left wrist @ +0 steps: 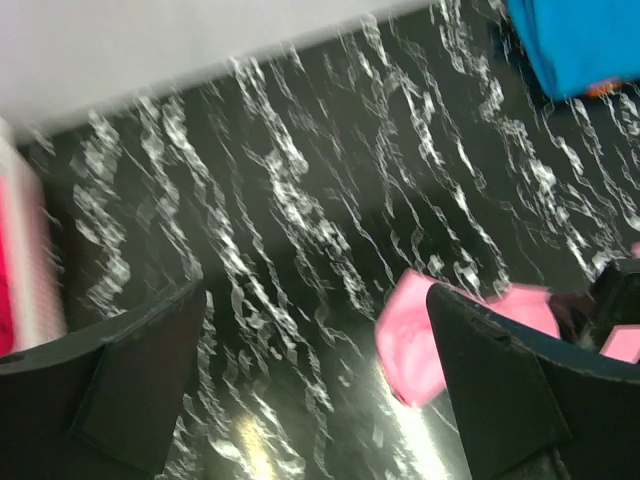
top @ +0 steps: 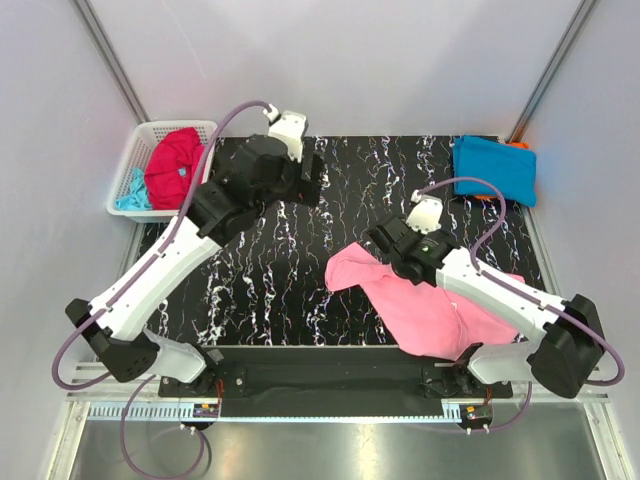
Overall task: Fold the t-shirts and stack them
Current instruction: Move the tshirt to the center of the board, then flatten the tshirt out
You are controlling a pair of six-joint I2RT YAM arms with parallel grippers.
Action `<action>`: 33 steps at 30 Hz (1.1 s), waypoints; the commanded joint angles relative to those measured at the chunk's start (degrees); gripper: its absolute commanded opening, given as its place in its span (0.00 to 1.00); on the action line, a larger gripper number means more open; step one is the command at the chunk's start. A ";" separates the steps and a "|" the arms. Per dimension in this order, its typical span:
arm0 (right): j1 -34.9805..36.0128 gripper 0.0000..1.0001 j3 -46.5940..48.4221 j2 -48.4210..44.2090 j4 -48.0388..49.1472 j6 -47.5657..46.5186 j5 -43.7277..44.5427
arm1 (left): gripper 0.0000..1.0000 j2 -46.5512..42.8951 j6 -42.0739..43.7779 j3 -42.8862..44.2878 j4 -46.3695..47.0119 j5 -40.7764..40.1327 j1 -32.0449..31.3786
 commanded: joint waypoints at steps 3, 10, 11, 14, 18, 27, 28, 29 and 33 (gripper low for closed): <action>-4.22 0.97 -0.77 -4.52 0.52 1.52 -1.71 | 0.99 -2.34 -17.33 -7.26 0.54 8.99 0.02; -13.81 0.93 -5.69 -9.10 -2.99 2.84 -4.37 | 0.99 3.90 -27.01 -16.67 0.72 18.57 2.04; -13.99 0.92 -5.87 -9.20 -3.17 3.02 -4.54 | 0.99 5.38 -28.49 -17.46 0.98 19.63 2.04; -14.17 0.92 -6.40 -9.46 -3.52 3.37 -5.07 | 0.99 5.75 -31.83 -23.08 4.58 24.98 1.96; -14.17 0.93 -6.58 -9.99 -3.52 3.11 -4.90 | 0.91 5.40 -38.69 -35.62 14.77 32.45 1.96; -14.43 0.94 -7.45 -10.08 -3.43 3.29 -4.98 | 0.67 6.01 -42.66 -43.92 19.26 32.38 -1.30; -14.43 0.94 -7.37 -9.99 -3.35 3.29 -4.98 | 0.66 7.14 -42.66 -44.01 19.79 32.73 -1.30; -14.43 0.94 -7.37 -9.81 -3.52 3.20 -5.07 | 0.65 7.85 -42.57 -43.84 21.10 33.34 -1.30; -14.52 0.94 -7.28 -10.07 -3.43 3.11 -5.34 | 0.61 11.54 -42.40 -41.65 22.61 32.82 -1.30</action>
